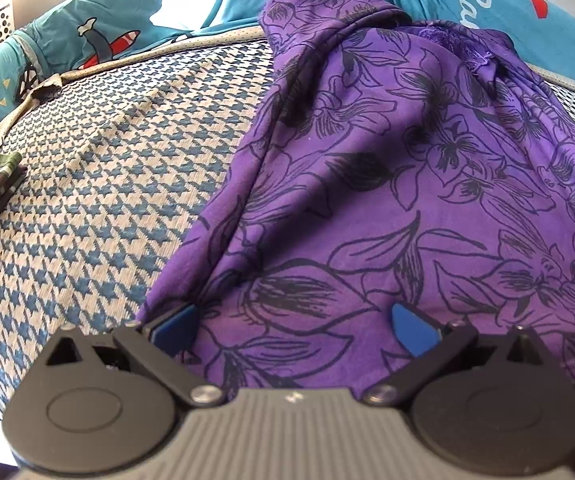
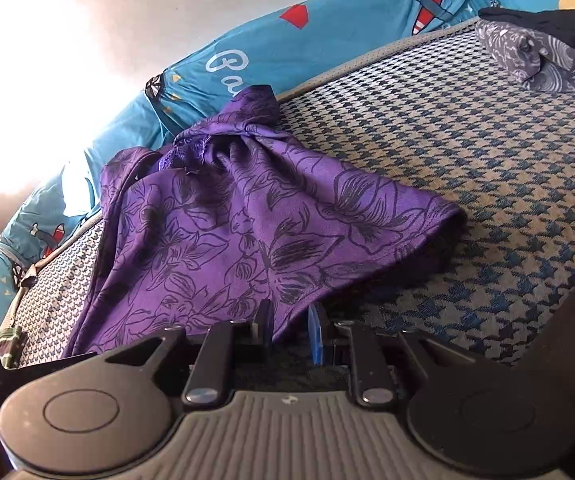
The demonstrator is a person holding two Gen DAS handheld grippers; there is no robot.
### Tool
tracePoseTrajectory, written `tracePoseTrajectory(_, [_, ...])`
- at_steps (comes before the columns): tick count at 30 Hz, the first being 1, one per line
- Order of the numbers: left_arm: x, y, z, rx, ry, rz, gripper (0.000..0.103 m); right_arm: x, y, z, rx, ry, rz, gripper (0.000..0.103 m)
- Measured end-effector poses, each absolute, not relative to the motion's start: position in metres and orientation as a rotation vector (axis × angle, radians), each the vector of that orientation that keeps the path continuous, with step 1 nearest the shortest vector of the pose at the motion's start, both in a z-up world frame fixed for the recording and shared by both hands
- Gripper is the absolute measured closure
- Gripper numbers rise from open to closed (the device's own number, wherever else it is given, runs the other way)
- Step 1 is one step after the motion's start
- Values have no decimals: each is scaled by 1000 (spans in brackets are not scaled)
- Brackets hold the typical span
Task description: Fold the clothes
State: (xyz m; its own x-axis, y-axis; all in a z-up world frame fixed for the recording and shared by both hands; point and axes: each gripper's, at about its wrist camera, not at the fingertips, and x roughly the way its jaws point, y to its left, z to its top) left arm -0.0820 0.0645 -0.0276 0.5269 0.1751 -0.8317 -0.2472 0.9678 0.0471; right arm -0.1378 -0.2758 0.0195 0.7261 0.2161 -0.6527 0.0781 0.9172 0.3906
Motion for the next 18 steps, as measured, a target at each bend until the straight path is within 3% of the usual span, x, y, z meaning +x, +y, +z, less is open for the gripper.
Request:
tracePoseTrajectory(9, [-85,82,-27,-117,990,318,0,-103,-318,32,365,713,-59,70])
tracePoseTrajectory(10, [-86,83,-26,-109,988,318,0,-96,-323,34,351,712,-72,63])
tracePoseTrajectory(15, [-89,88,-27,-109,982,332,0,-64,-341,19,235,768,-140,50])
tracePoseTrajectory(18, [-89,89,-28,-91,979,351,0,-58,-351,3,305,815,-130,50])
